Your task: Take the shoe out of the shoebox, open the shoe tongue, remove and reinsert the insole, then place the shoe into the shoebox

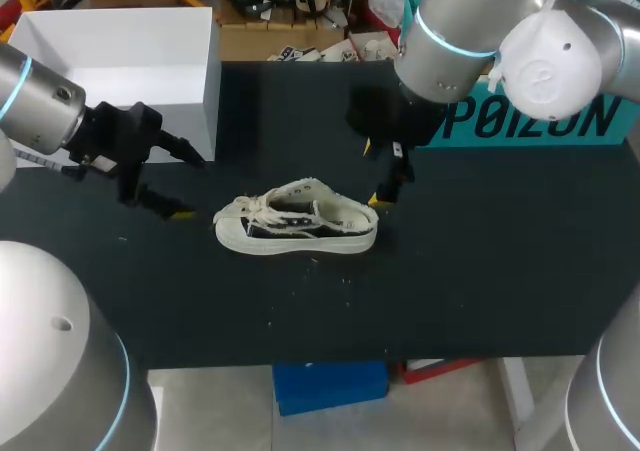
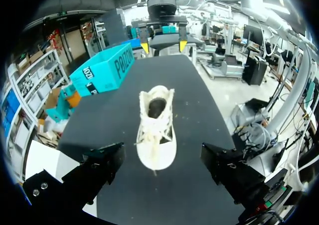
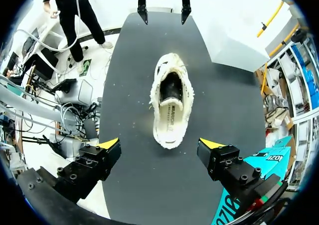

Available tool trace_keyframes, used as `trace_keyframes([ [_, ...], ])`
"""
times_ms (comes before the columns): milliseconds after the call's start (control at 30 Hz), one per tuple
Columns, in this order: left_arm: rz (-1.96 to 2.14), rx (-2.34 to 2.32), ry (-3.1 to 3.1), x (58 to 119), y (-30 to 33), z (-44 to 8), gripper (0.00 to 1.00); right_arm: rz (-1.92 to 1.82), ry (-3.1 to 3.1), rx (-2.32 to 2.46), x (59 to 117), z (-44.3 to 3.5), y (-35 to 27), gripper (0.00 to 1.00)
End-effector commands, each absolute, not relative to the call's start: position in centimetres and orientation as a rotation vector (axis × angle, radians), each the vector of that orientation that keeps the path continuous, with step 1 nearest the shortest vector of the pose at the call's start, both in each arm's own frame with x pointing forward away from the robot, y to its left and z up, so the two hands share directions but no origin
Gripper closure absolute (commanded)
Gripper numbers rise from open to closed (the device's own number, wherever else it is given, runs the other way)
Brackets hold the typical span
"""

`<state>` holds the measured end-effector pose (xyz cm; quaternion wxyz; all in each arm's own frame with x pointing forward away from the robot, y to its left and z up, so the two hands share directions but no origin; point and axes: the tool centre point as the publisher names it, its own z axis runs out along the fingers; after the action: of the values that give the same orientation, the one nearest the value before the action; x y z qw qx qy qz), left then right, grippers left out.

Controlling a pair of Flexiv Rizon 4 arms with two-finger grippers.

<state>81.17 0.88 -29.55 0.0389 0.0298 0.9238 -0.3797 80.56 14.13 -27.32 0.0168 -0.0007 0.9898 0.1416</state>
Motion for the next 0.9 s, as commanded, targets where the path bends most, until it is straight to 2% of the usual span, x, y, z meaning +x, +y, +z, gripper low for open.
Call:
trace_keyframes([
  [33,-1.163,0.092,2.829,81.1,0.8,-29.7,0.00,0.440,3.076,-0.002,80.5,-27.3,14.1,0.00],
  [900,-1.163,0.092,2.829,81.1,0.8,-29.7,0.00,0.478,3.060,0.023,79.5,-28.3,14.0,0.00],
])
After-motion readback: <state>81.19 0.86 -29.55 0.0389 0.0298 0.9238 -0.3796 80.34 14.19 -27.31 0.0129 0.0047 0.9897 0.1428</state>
